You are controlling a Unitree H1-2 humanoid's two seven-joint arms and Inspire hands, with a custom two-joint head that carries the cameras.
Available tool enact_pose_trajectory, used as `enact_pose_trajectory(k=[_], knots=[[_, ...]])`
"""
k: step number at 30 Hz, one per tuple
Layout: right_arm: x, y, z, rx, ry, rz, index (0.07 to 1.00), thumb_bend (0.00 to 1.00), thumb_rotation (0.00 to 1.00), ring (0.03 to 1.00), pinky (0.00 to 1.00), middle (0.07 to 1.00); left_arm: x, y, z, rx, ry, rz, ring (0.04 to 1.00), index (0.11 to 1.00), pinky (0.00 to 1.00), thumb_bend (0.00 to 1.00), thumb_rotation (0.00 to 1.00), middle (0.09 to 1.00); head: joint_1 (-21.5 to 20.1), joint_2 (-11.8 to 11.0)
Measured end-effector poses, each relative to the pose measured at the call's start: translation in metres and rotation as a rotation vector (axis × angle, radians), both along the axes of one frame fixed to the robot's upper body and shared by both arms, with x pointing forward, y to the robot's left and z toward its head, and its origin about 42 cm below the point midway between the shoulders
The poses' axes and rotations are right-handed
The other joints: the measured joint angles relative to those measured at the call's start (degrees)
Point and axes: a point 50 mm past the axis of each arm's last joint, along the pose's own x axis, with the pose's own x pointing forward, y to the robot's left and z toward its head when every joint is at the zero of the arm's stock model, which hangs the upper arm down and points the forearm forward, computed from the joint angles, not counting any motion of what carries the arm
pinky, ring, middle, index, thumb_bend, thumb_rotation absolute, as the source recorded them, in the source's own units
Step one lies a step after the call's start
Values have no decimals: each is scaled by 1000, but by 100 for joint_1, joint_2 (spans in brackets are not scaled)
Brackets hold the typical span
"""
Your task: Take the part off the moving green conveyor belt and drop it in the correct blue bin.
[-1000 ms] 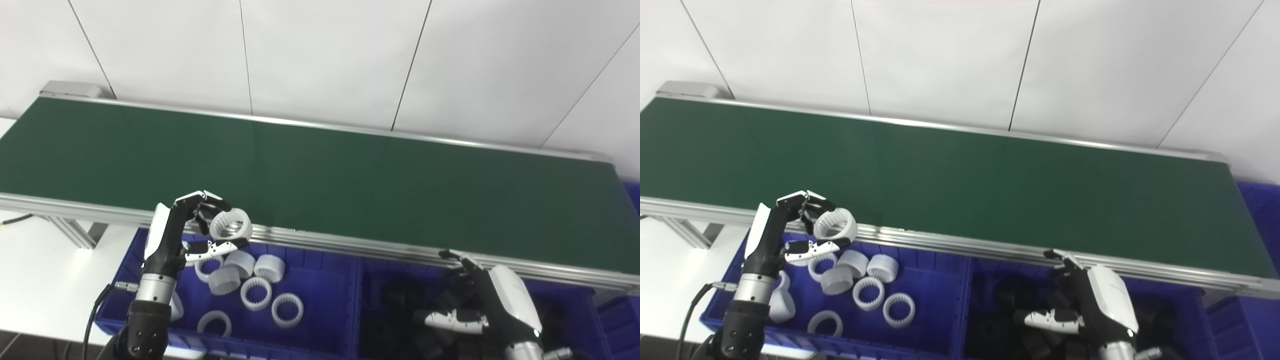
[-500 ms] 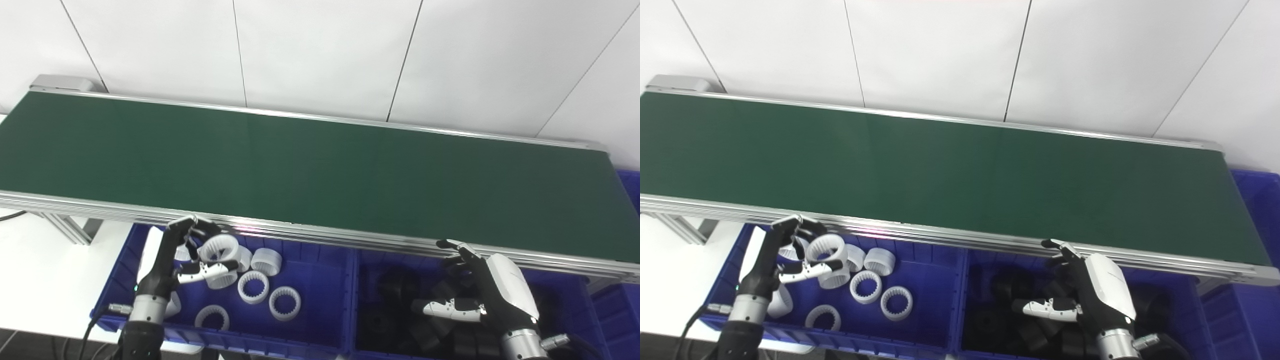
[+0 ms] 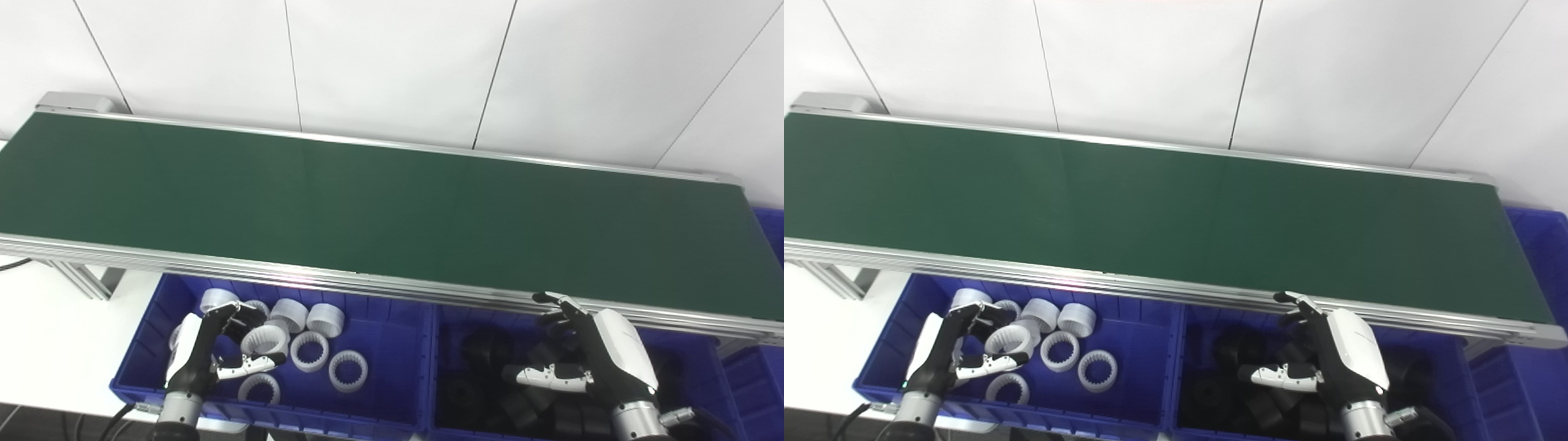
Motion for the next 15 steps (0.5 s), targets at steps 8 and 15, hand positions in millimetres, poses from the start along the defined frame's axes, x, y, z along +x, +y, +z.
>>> enact_pose_trajectory(k=[8,15], knots=[[0,1,0,4,-1,-5,796,829,337,623,528,656,-2,6,8,43,-37,-49,743,795,671,818,650,779,-88,-9],[-1,2,-1,3,-1,-8,797,830,357,627,537,655,4,-7,34,-15,-121,-129,767,773,721,892,675,782,-281,26]])
